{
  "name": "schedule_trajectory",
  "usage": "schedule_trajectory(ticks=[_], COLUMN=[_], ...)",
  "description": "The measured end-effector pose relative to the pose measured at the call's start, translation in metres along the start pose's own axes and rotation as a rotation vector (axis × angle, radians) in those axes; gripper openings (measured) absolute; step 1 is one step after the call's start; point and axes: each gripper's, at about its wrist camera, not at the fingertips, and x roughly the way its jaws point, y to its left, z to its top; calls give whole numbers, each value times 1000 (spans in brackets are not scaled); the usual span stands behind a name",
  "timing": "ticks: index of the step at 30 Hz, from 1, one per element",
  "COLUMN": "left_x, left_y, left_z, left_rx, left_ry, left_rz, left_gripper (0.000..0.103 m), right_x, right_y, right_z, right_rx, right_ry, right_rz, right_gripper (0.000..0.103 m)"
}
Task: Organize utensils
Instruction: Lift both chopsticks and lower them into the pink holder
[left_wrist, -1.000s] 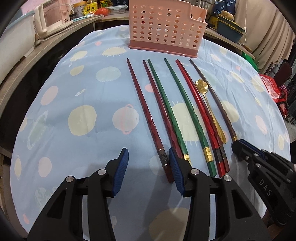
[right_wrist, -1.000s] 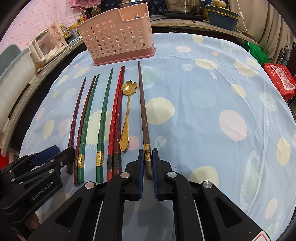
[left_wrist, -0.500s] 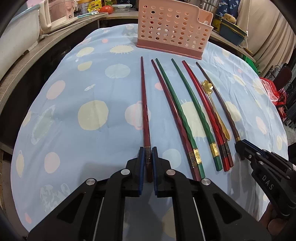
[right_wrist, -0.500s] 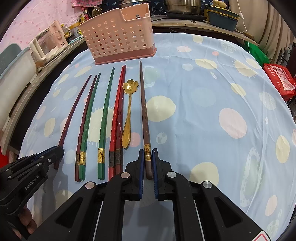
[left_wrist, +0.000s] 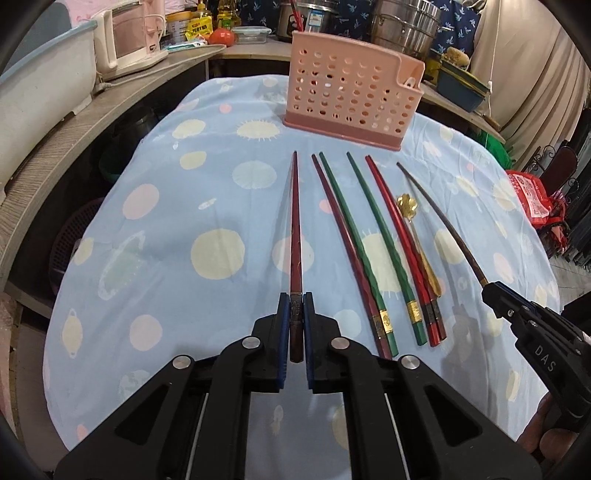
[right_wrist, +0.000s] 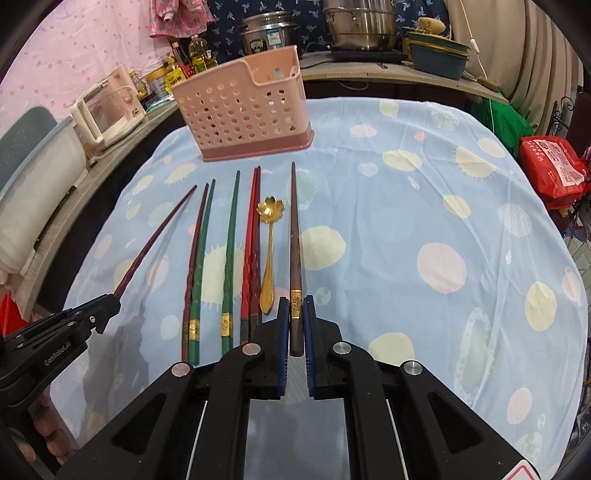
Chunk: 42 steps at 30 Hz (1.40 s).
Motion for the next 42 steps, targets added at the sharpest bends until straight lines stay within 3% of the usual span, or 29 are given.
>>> schedule_trajectory(ticks=[22, 42], left_x=[-78, -102], left_y=[4, -8], left_z=[60, 98], left_rx=[9, 43], left_ry=[-221, -293], left_rz=[-25, -39], left_gripper=[7, 7], right_x=[-64, -93], right_y=[4, 10], right_z=[58, 98], right_rx=[18, -5], right_ry=[-197, -289], right_rz=[59, 77], right_gripper=[7, 7])
